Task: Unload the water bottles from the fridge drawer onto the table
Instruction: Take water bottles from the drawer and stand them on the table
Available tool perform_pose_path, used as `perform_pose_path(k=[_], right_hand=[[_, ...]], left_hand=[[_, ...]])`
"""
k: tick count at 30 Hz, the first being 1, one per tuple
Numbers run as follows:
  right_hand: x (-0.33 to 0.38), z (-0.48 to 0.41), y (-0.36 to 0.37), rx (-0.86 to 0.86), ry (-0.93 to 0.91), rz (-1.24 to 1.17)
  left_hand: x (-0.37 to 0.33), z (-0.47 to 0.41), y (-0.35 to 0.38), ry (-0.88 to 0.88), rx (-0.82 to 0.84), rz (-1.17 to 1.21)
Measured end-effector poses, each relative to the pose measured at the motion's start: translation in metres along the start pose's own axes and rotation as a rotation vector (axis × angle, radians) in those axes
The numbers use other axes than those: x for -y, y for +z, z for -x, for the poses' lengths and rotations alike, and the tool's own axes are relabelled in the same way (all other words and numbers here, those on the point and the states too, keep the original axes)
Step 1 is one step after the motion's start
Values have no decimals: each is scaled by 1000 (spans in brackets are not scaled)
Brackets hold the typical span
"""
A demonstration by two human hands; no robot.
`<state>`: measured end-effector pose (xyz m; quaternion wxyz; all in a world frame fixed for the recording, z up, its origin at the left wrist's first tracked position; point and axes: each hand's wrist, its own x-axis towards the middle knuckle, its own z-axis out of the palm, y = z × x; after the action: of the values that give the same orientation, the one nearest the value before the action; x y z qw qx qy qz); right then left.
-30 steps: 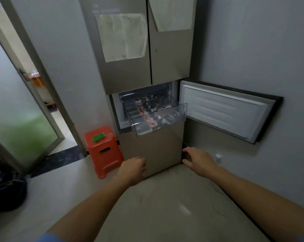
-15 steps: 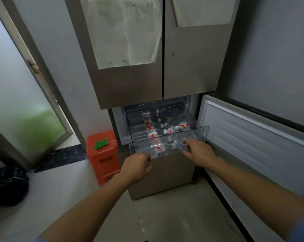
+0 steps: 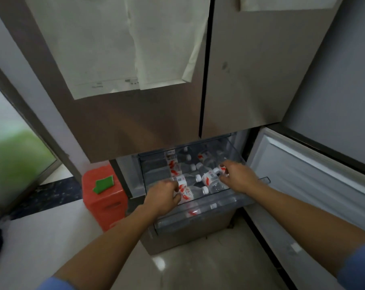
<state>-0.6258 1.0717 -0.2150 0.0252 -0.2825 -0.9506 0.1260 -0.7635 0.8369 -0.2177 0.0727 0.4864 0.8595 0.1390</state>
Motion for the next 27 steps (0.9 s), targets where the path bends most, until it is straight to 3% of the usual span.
perform_pose_path(k=[9, 15, 21, 27], right_hand=[[3, -103, 56, 273, -93, 89], [10, -156, 96, 432, -233, 357], [24, -164, 119, 493, -219, 626], [13, -170, 106, 418, -241, 509]], left_hand=[[28, -28, 23, -261, 18, 49], [28, -24, 34, -473, 16, 73], [19, -13, 41, -585, 31, 49], [15, -20, 42, -557, 37, 42]])
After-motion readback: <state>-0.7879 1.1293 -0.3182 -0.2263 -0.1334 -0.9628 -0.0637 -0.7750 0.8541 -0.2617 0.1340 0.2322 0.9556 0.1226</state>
